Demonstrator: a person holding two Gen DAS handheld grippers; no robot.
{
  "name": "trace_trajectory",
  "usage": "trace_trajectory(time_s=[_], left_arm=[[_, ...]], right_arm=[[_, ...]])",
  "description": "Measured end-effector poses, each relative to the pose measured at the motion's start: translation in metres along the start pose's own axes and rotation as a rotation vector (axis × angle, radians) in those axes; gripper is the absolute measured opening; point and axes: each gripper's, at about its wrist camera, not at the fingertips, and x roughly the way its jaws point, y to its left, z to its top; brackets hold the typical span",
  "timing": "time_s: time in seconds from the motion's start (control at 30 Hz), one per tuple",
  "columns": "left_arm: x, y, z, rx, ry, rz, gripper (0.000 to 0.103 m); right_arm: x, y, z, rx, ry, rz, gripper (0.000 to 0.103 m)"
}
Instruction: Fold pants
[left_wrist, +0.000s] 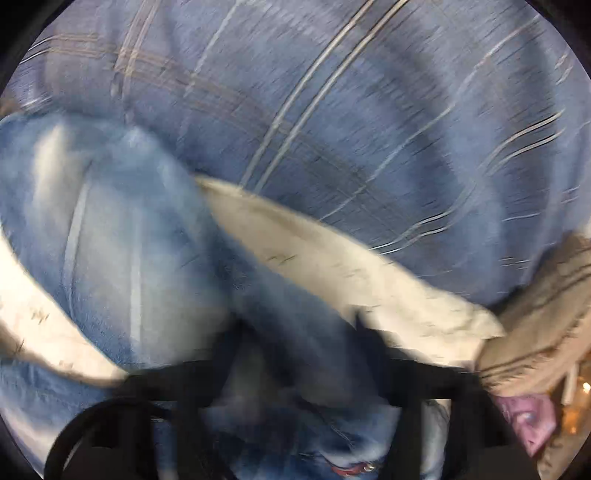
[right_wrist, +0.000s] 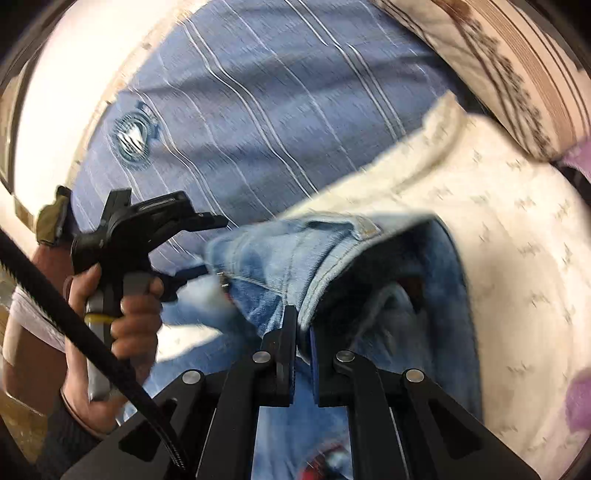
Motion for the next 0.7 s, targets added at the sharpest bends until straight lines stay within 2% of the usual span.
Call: trace_trajectory(time_s=[0.03,0.07,0.2,0.27,0.37,0.4,0.5,0.57,0.63,0.7], left_arm=[[0.002,0.003,-0.004,-0.009,0.006,0.002,0.011],[0.000,0.009,-0.010,-0.029,-0.001,-0.008,0.008],[-0.030,0.028,-0.047,-0.078,-0.091,-0.085,0.005],[-0.044,0.040,-0.076,-0.097,-0.119,-0.140,0.005],[-0.046,0.056,-0.112,-0.062,-0.151,-0.107,0.005],[-0.040,0.060,-0.120,-0.052,-0.148,-0.091,0.005],[-0.020,0.074,-0.137,-0.073,-0.099,-0.079,0.005],[-0.018,0.080,-0.147,-0.087,-0.095,-0.088,0.005],[-0.014,0.081,-0.151,-0.071,-0.094,-0.083,0.005],[-0.019,0.074,-0.151,-0.050,-0.098,-0.074,0.005]], right_arm=[[0.002,-0.006,-0.002,0.010,0.008,0.008,0.005],[0.004,-0.010,-0.001,0.021,0.018,0.010,0.005],[0.002,-0.023,-0.002,0.075,0.031,0.046,0.007],[-0.013,-0.027,-0.004,0.118,-0.033,0.097,0.008],[-0.038,-0.028,-0.014,0.121,-0.104,0.132,0.015],[-0.040,-0.028,-0.019,0.115,-0.090,0.144,0.020],[-0.034,-0.033,-0.040,0.154,-0.028,0.157,0.060],[-0.035,-0.038,-0.047,0.185,-0.023,0.180,0.061],[-0.036,-0.039,-0.050,0.186,-0.027,0.162,0.069],[-0.028,-0.038,-0.049,0.172,-0.026,0.049,0.068]])
